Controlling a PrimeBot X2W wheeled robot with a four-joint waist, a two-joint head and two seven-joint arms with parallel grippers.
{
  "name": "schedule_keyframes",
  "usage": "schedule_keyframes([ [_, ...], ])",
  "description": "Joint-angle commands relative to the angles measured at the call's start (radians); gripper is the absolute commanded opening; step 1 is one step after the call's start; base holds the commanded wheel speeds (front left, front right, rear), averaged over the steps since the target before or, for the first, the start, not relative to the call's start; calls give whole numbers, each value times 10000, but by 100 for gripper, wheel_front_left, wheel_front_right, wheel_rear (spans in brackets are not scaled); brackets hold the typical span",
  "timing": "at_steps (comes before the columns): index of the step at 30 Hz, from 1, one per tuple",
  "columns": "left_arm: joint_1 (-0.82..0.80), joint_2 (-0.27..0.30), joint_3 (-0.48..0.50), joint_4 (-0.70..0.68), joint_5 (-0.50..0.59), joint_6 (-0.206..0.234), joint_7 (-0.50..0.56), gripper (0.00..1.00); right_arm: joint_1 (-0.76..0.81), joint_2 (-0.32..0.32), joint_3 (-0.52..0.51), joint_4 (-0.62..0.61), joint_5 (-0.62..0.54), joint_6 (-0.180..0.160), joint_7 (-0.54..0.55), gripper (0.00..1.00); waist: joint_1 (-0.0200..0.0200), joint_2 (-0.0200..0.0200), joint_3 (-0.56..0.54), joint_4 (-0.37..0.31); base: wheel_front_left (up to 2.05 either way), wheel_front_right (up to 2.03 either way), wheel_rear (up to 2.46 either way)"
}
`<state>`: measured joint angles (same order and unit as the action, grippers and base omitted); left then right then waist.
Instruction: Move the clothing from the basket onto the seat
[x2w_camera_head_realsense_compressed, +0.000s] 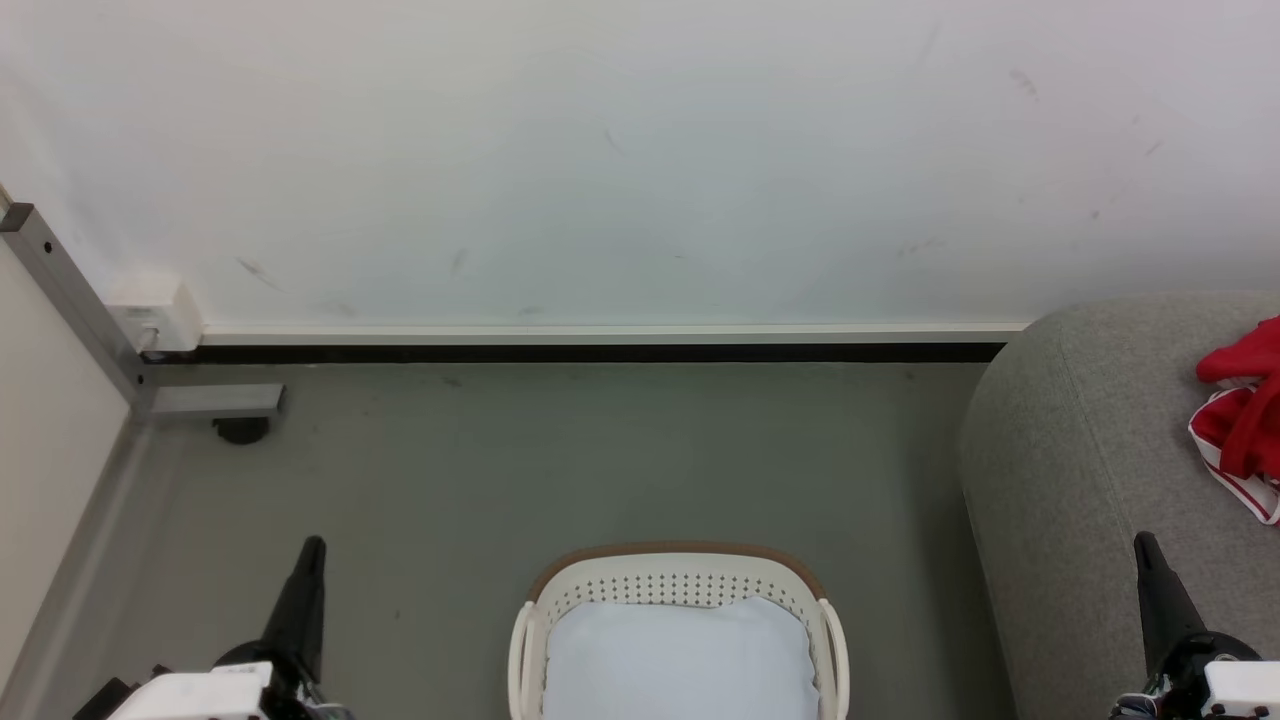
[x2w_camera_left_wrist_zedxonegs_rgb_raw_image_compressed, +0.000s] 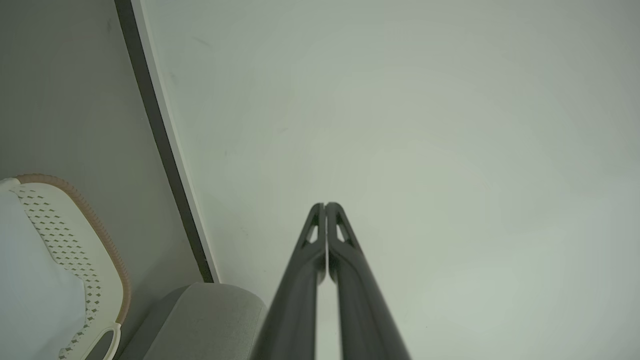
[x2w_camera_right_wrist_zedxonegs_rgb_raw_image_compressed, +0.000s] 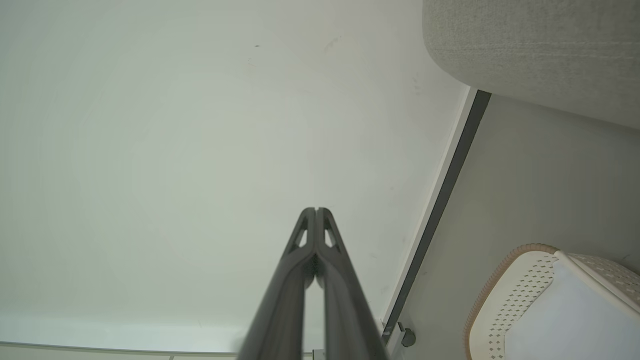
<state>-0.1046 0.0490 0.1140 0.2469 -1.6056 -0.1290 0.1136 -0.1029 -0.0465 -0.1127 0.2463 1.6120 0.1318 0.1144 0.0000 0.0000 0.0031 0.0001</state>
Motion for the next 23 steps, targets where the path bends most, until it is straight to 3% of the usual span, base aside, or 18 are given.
schedule_keyframes([
  [1, -97, 18, 34, -28, -128, -49, 48, 0, -121, -71, -35, -38, 18, -21, 33, 0, 0, 0, 0, -1, 0, 0, 0],
  [23, -96, 18, 32, -30, -130, -49, 47, 0, -120, -71, -33, -38, 19, -21, 32, 0, 0, 0, 0, -1, 0, 0, 0],
])
